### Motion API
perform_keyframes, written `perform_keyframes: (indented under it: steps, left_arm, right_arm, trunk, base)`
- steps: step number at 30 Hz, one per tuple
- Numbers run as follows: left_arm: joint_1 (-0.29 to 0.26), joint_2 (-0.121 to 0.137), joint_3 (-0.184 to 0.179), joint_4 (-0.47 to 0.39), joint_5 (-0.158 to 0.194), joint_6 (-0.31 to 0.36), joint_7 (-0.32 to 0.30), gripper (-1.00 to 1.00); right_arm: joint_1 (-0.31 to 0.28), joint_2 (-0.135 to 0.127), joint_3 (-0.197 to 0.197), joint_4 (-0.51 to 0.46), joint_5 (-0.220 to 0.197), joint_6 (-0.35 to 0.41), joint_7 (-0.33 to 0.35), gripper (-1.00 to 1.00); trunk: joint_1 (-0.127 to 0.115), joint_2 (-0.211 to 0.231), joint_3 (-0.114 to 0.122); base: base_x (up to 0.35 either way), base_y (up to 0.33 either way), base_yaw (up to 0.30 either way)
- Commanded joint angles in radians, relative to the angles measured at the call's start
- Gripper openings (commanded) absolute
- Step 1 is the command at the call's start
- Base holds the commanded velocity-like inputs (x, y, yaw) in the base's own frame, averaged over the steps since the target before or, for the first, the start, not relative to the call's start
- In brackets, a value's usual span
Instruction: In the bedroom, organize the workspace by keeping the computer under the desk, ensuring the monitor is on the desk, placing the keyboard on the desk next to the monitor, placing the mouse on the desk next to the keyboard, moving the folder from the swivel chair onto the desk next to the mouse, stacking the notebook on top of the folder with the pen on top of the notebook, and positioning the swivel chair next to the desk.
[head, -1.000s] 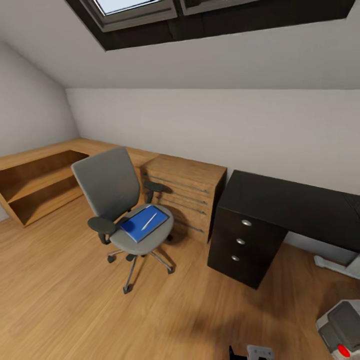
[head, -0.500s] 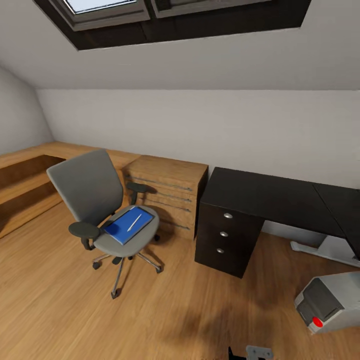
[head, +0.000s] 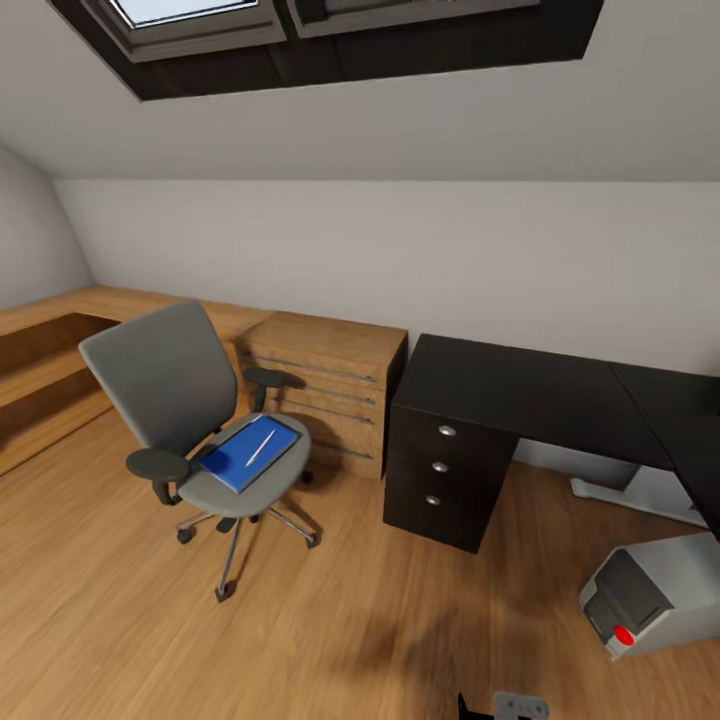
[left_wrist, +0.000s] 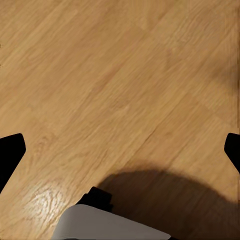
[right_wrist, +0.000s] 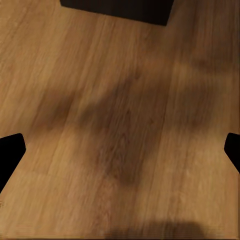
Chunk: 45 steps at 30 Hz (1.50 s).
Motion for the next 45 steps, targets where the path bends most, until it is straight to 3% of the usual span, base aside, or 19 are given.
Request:
perform_keyframes:
  steps: [1, 8, 12, 14, 23, 29, 32, 35, 37, 41, 45]
  left_arm:
    - [-0.001, 0.000, -0.009, 0.001, 0.008, -0.008, 0.007, 1.00]
    - [-0.001, -0.004, -0.009, 0.008, 0.010, 0.017, 0.007, 1.00]
    - [-0.002, -0.017, -0.010, 0.012, 0.009, 0.169, 0.006, 1.00]
    - [-0.002, -0.018, -0.010, 0.013, 0.009, 0.201, 0.006, 1.00]
    - [-0.009, -0.019, -0.009, 0.034, 0.010, 0.246, 0.006, 1.00]
    - [-0.011, -0.018, -0.009, 0.037, 0.005, 0.231, 0.006, 1.00]
    - [-0.011, -0.019, -0.010, 0.037, 0.001, 0.181, 0.006, 1.00]
    - [-0.011, -0.020, -0.034, 0.039, -0.025, 0.091, 0.006, 1.00]
    - [-0.011, -0.019, -0.055, 0.048, -0.035, 0.067, 0.007, 1.00]
    - [-0.011, -0.021, -0.081, 0.081, -0.044, 0.045, 0.008, 1.00]
    - [-0.011, -0.019, -0.085, 0.090, -0.047, 0.040, 0.008, 1.00]
  right_arm:
    - [-0.001, 0.001, -0.006, 0.003, 0.011, -0.002, -0.006, 1.00]
    - [-0.001, 0.001, -0.006, 0.006, 0.011, -0.003, -0.006, 1.00]
    - [-0.001, 0.003, -0.006, 0.006, 0.010, -0.003, -0.006, 1.00]
    - [-0.001, 0.004, -0.005, 0.007, 0.010, -0.003, -0.006, 1.00]
    - [-0.001, 0.008, -0.005, 0.006, 0.010, -0.002, -0.006, 1.00]
    - [-0.001, 0.008, -0.005, 0.007, 0.010, -0.002, -0.006, 1.00]
    - [-0.001, 0.008, -0.005, 0.007, 0.010, -0.002, -0.006, 1.00]
    - [-0.001, 0.008, -0.005, 0.007, 0.011, -0.002, -0.006, 1.00]
    - [-0.001, 0.008, -0.005, 0.007, 0.011, -0.002, -0.006, 1.00]
    - [-0.001, 0.009, -0.005, 0.007, 0.011, -0.002, -0.006, 1.00]
    - [-0.001, 0.009, -0.004, 0.006, 0.011, -0.002, -0.006, 1.00]
  trunk:
    - [-0.004, 0.007, 0.002]
    - [-0.031, 0.056, 0.024]
    - [-0.046, 0.084, 0.037]
    - [-0.054, 0.098, 0.043]
    - [-0.088, 0.161, 0.071]
    - [-0.100, 0.182, 0.081]
    - [-0.100, 0.182, 0.081]
    - [-0.100, 0.182, 0.081]
    - [-0.100, 0.182, 0.081]
    - [-0.100, 0.182, 0.081]
    - [-0.100, 0.182, 0.081]
  base:
    - [0.000, 0.000, 0.000]
    - [0.000, 0.000, 0.000]
    - [0.000, 0.000, 0.000]
    - [0.000, 0.000, 0.000]
    - [0.000, 0.000, 0.000]
    - [0.000, 0.000, -0.100]
    - [0.000, 0.000, -0.240]
    - [0.000, 0.000, -0.261]
    - [0.000, 0.000, -0.268]
    - [0.000, 0.000, -0.271]
    - [0.000, 0.000, -0.272]
